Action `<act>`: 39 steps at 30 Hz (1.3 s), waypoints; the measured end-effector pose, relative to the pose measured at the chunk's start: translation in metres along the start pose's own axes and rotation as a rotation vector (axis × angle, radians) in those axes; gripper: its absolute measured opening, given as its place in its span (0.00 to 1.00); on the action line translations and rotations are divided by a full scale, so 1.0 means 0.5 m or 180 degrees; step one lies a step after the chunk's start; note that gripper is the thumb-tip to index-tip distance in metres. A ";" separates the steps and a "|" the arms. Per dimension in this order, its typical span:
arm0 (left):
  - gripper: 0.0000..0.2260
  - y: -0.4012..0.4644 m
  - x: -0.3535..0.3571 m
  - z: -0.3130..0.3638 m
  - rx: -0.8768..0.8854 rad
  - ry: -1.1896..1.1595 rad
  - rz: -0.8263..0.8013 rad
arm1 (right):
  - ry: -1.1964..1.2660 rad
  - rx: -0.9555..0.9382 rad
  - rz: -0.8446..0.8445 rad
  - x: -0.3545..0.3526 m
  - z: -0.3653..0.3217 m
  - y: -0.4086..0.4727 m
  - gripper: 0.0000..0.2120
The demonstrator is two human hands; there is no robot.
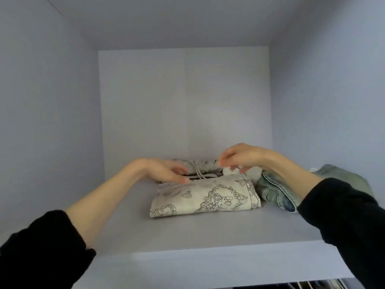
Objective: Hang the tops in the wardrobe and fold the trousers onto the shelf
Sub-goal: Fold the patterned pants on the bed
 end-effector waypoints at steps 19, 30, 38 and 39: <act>0.28 0.057 0.095 -0.064 -0.0363 0.0698 -0.0427 | -0.0419 -0.0055 -0.0547 0.156 0.016 0.027 0.27; 0.19 -0.165 0.082 0.104 0.1218 -0.0869 0.1748 | -0.1364 -0.0159 0.1174 0.097 -0.029 -0.223 0.22; 0.11 -0.332 0.282 0.255 0.2092 -0.2044 0.1310 | -0.0858 0.0735 0.1946 0.137 -0.003 -0.604 0.16; 0.10 -0.346 0.316 0.278 0.2127 -0.2103 0.1098 | -0.0810 0.0883 0.1966 0.150 0.005 -0.658 0.16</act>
Point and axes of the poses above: each hand's wrist, its own y-axis towards the middle knuckle, its own x-axis out of the palm, z = x × y, the point moved 7 cm from there along y, towards the middle knuckle, and after that the axes turned 4 degrees about -y, right-handed, at the moved point
